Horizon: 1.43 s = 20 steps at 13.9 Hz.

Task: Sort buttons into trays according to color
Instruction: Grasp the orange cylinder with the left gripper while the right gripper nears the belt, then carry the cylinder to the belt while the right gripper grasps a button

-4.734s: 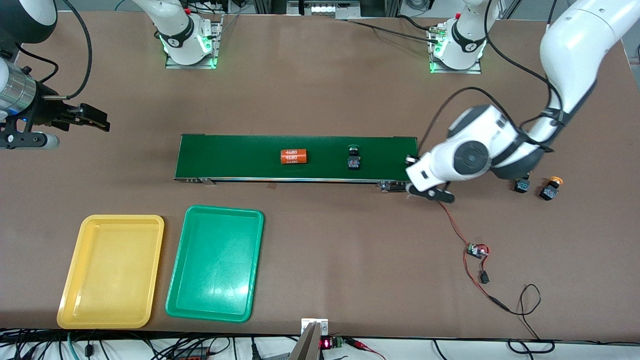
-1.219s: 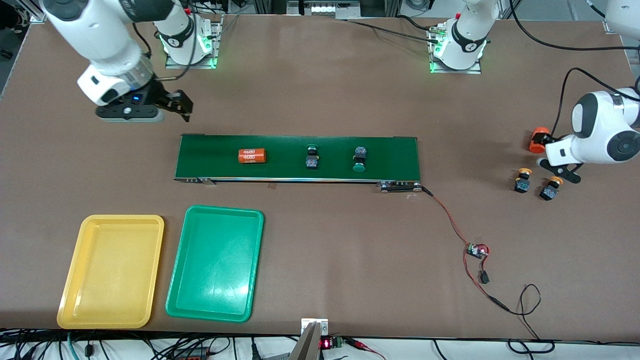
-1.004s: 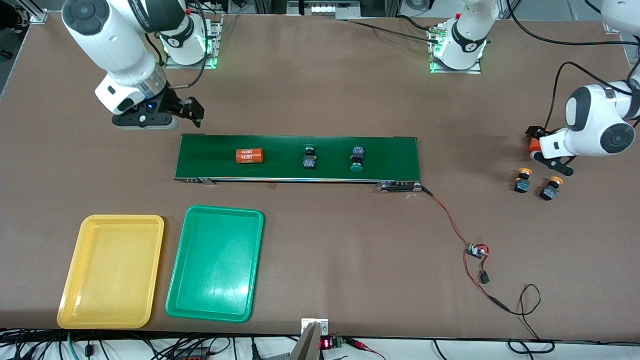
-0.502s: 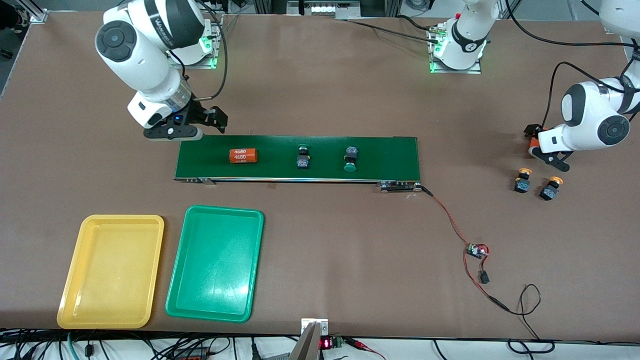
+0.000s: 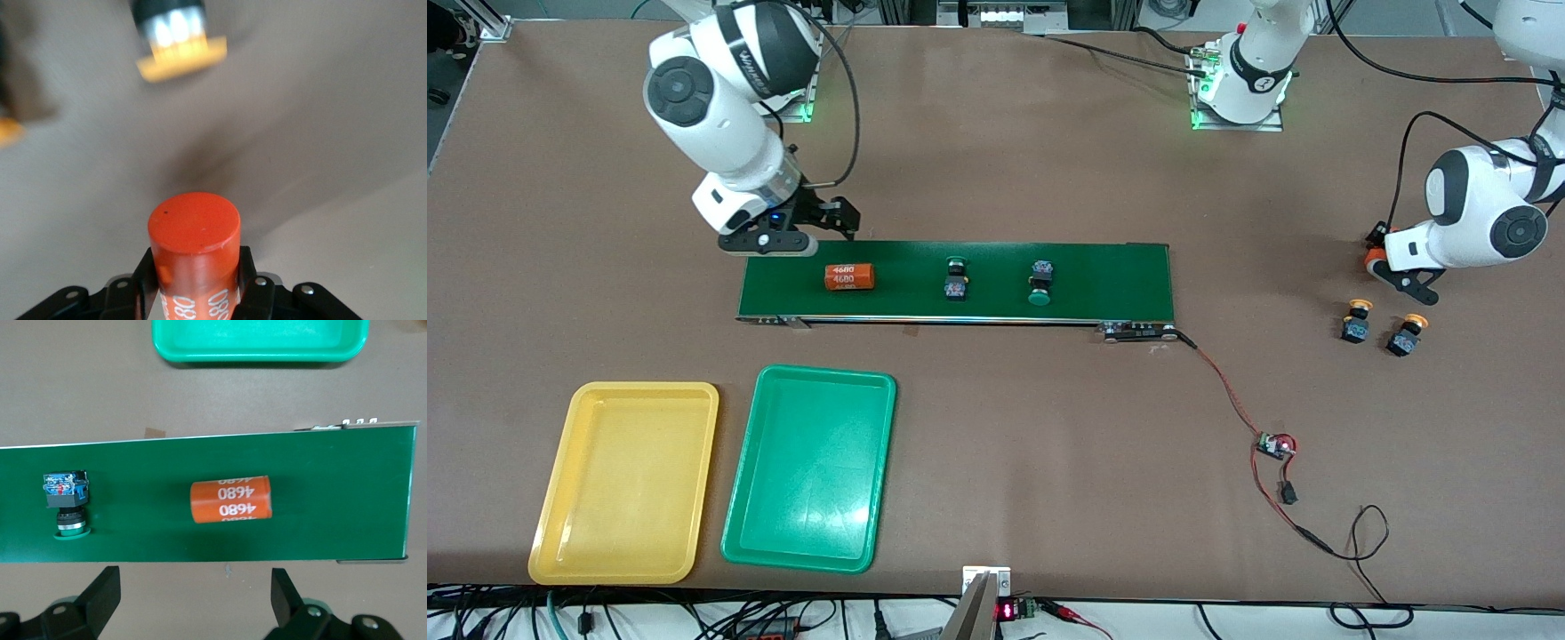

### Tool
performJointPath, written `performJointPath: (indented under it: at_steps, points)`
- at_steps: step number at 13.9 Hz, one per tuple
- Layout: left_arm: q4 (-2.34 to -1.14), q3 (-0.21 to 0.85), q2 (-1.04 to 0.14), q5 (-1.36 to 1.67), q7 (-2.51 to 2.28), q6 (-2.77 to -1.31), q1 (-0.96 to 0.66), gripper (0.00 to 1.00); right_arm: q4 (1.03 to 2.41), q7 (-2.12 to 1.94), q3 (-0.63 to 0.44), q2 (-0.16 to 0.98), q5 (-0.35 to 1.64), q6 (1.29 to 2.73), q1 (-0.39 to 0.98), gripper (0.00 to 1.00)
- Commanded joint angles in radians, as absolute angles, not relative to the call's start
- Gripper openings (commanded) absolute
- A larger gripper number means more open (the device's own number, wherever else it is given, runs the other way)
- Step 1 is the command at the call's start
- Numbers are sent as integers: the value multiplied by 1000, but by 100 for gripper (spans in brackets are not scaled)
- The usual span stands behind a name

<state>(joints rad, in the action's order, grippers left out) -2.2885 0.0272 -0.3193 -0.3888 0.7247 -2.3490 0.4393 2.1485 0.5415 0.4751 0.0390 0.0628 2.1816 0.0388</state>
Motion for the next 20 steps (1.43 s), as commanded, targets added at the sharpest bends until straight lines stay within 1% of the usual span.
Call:
performJointPath:
  at_steps: [1, 3, 5, 7, 9, 11, 13, 15, 18, 20]
  points:
    - [-2234, 85, -265, -360, 755, -2285, 384, 19, 2146, 591, 474, 63, 20, 2197, 66, 100]
    - [-2171, 158, -256, -359, 756, -2205, 382, 19, 2146, 613, 474, 80, 11, 2212, 84, 100]
    - [-2122, 251, -235, -359, 758, -2143, 382, 18, 2132, 646, 474, 110, -26, 2217, 97, 100]
    - [-2082, 334, -230, -359, 761, -2114, 380, 18, 2128, 658, 474, 129, -38, 2233, 106, 100]
    - [-2051, 395, -230, -339, 805, -2111, 379, 18, 2123, 660, 474, 146, -38, 2243, 110, 100]
    - [-2016, 408, -230, -209, 874, -2057, 379, 18, 2123, 678, 472, 161, -38, 2273, 112, 100]
    - [-2010, 410, -232, -89, 974, -2039, 361, 18, 2123, 689, 472, 185, -41, 2313, 113, 100]
    - [-1993, 411, -233, -66, 982, -2039, 298, 17, 2123, 690, 468, 204, -77, 2327, 124, 100]
    - [-1933, 411, -244, -61, 974, -2037, 172, 17, 2123, 690, 465, 216, -89, 2324, 129, 100]
    - [-1919, 411, -265, 32, 962, -2040, 130, 17, 2123, 690, 462, 230, -100, 2324, 129, 100]
